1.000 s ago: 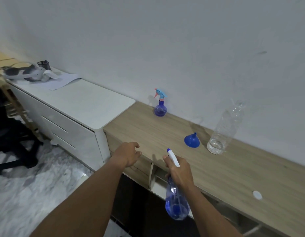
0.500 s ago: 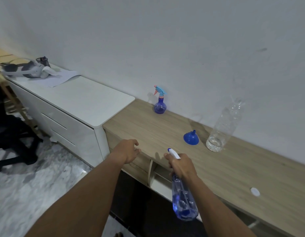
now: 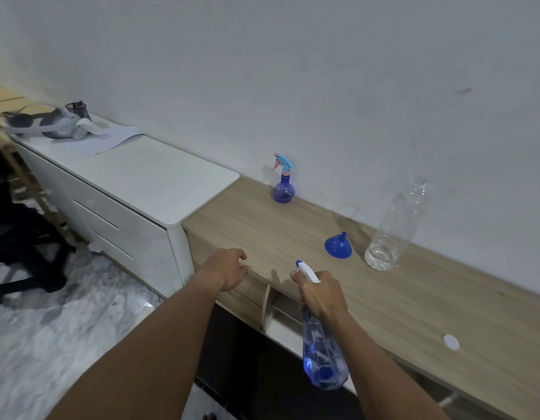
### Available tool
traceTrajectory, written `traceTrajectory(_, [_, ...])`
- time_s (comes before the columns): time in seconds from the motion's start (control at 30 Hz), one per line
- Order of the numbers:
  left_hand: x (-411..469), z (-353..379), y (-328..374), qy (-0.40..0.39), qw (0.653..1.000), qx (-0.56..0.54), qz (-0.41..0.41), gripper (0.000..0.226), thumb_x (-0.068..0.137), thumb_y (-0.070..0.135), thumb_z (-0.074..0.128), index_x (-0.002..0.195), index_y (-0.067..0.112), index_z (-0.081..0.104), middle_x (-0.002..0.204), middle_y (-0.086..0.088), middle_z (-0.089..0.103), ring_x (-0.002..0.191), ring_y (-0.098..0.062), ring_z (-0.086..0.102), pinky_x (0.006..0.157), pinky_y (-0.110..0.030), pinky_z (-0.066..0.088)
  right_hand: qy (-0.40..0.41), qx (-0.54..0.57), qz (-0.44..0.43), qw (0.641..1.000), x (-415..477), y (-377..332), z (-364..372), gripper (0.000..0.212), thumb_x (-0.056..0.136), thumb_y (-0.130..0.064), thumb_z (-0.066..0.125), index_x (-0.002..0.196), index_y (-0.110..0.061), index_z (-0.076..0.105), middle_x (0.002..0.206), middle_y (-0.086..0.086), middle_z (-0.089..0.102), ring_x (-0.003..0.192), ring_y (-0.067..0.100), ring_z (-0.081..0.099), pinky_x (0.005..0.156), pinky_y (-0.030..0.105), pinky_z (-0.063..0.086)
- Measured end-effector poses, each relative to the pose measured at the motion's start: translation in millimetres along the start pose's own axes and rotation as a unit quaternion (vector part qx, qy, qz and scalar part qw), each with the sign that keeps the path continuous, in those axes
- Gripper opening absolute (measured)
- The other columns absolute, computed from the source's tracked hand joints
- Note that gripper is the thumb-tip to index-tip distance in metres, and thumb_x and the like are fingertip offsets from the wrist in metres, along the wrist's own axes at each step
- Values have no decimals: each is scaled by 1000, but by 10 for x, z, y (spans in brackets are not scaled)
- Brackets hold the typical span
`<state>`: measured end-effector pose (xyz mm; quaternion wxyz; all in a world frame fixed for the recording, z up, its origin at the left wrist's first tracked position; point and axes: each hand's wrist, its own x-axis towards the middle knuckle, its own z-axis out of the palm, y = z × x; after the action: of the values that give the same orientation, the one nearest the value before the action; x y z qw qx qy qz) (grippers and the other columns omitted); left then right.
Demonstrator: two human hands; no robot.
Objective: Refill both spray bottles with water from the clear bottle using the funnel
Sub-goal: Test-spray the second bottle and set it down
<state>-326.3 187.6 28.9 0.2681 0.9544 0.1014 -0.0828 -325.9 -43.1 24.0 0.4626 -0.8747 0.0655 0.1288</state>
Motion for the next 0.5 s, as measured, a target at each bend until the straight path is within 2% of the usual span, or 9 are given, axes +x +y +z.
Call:
traceTrajectory(0.07, [5,9,-2,-1,1000,1,2,40,98,37,57,134,19,57,124,-5,64,103,-20,63,94,-33,50,14,4,-17,1000,-6,-8,13,51,78,-60,59,73,-10,62,64,6,71,54,26,70,70,45,58])
traceTrajectory(0.17, [6,19,-11,-2,1000,-2,3,40,98,36,57,134,20,57,124,-5,64,102,-19,63,93,-32,50,1,12,-32,999,-47,-3,37,47,85,-56,61,74,-11,63,72,8,73,57,26,72,71,44,58])
traceTrajectory(0.23, [11,37,-33,-2,1000,-6,2,39,98,35,56,134,20,57,126,-5,63,105,-20,62,94,-32,50,8,1,-49,999,-65,58,69,45,87,-56,59,65,-17,58,63,8,69,58,28,71,69,45,57])
traceTrajectory(0.33, [12,71,-82,-5,1000,-9,-1,39,98,34,55,135,20,56,127,-7,62,107,-20,62,95,-34,51,28,7,-79,996,-111,161,121,49,83,-59,56,59,-16,51,55,7,59,60,34,67,63,48,55])
traceTrajectory(0.4, [10,89,-104,-10,1000,-13,-2,39,98,33,54,135,19,56,125,-7,63,105,-20,62,93,-33,52,44,23,-112,993,-151,223,177,48,84,-60,55,61,-18,51,54,4,57,56,30,62,59,47,52])
traceTrajectory(0.5, [3,104,-118,-9,1000,-16,-2,39,99,33,54,135,18,56,121,-7,64,101,-19,63,91,-32,52,81,74,-144,984,-213,270,237,38,93,-48,62,64,-25,52,54,-1,54,51,19,53,56,46,51])
